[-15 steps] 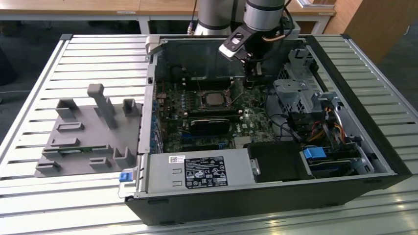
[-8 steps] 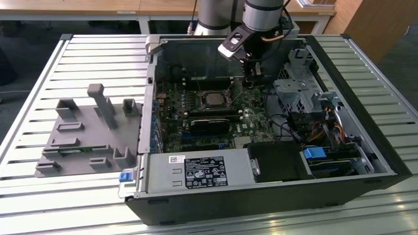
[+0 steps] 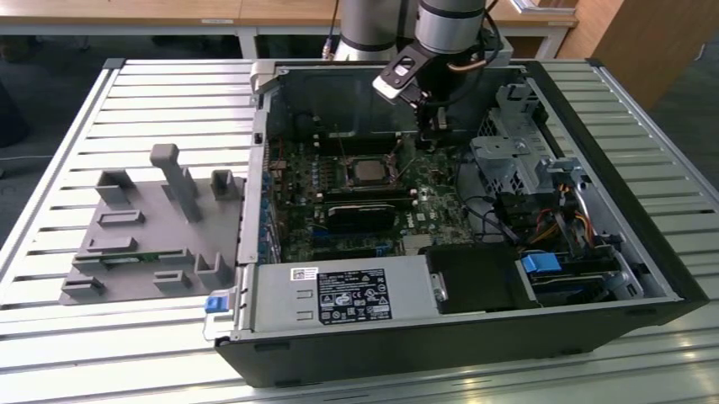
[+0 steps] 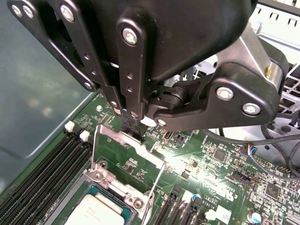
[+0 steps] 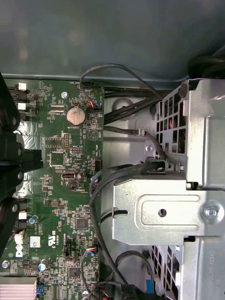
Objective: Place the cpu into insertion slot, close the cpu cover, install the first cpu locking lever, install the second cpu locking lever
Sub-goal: 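Close the cpu cover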
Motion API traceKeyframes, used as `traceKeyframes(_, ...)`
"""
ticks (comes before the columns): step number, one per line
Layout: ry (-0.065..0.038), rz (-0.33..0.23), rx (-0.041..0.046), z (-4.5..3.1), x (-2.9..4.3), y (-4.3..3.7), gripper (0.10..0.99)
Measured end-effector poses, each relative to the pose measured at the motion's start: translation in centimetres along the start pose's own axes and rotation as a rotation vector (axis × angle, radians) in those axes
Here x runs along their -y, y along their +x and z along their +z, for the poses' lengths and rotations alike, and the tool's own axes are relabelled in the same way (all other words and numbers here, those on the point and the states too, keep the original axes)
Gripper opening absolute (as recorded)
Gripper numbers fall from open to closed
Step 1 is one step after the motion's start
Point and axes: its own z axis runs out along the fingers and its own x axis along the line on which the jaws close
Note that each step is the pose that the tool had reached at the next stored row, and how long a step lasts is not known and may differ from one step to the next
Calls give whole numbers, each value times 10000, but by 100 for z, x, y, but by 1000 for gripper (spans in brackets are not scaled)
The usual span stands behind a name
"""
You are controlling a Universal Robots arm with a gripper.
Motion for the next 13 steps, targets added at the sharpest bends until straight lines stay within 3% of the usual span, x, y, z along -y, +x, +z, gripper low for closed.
traceKeyframes(13,0,0,-1,-1,28,0,106)
